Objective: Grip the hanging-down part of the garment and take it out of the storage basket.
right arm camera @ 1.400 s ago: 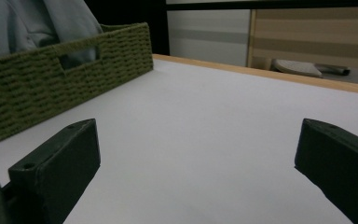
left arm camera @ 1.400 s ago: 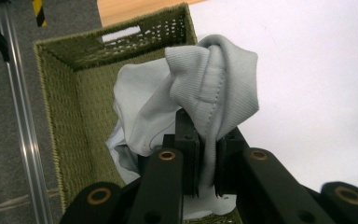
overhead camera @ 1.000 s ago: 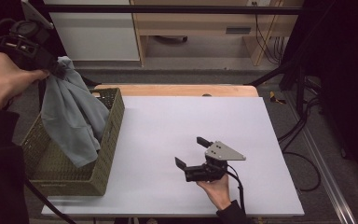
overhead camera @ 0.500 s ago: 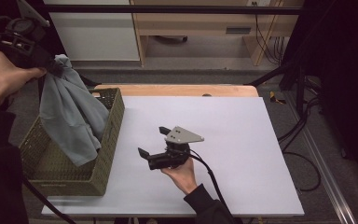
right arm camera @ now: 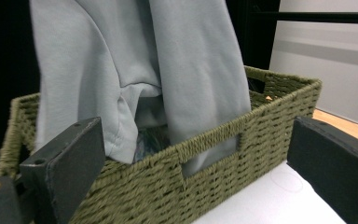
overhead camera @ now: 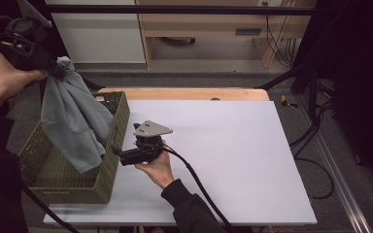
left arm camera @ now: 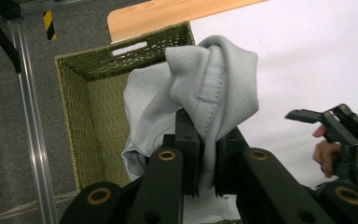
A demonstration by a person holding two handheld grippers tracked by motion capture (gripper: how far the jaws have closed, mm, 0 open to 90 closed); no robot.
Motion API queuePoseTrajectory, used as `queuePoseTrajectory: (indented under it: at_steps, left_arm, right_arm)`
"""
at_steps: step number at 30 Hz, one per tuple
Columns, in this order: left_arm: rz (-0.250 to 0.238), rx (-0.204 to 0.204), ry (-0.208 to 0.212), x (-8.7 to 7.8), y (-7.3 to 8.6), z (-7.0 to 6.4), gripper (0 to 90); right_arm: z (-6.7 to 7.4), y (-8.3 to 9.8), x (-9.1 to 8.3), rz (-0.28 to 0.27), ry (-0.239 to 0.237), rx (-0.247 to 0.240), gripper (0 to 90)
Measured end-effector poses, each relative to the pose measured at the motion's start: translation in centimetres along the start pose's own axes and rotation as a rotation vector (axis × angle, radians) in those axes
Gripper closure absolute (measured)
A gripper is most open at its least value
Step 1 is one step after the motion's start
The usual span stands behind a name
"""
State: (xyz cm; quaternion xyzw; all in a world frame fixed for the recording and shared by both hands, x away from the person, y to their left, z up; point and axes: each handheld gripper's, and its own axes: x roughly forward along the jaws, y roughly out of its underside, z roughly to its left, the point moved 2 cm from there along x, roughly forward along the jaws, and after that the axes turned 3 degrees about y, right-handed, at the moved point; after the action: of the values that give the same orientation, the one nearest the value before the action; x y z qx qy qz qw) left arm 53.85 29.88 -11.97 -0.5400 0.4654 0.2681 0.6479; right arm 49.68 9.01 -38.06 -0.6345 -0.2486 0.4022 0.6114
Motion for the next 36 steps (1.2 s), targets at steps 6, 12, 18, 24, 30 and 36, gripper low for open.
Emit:
queuePoseTrajectory:
  at_steps: [6,12,18,24,30,36]
  left_arm:
    - [0.004,0.004,0.005,0.0,0.1,0.1,81.8]
    - [0.004,0.004,0.006,0.1,0.0,0.1,81.8]
    - [0.005,0.009,0.005,0.1,-0.2,-0.1,81.8]
    - [0.009,0.020,0.004,0.1,-0.3,-0.5,81.8]
    - [0.011,0.021,0.002,0.0,-0.2,-0.4,81.8]
    - [0.003,0.019,0.004,-0.2,-0.1,-0.2,81.8]
  right_arm:
    - [0.0,-0.2,1.7,-0.012,0.001,-0.003,3.3]
    - [-0.5,-0.2,3.2,-0.001,0.005,0.007,2.8]
    - [-0.6,-0.2,4.7,0.014,0.019,-0.014,2.9]
    - [-0.6,0.1,6.3,0.033,0.030,-0.005,3.4]
    - [-0.3,0.5,8.1,0.068,0.036,0.004,4.9]
    - [0.0,1.0,9.1,0.096,0.027,0.009,8.3]
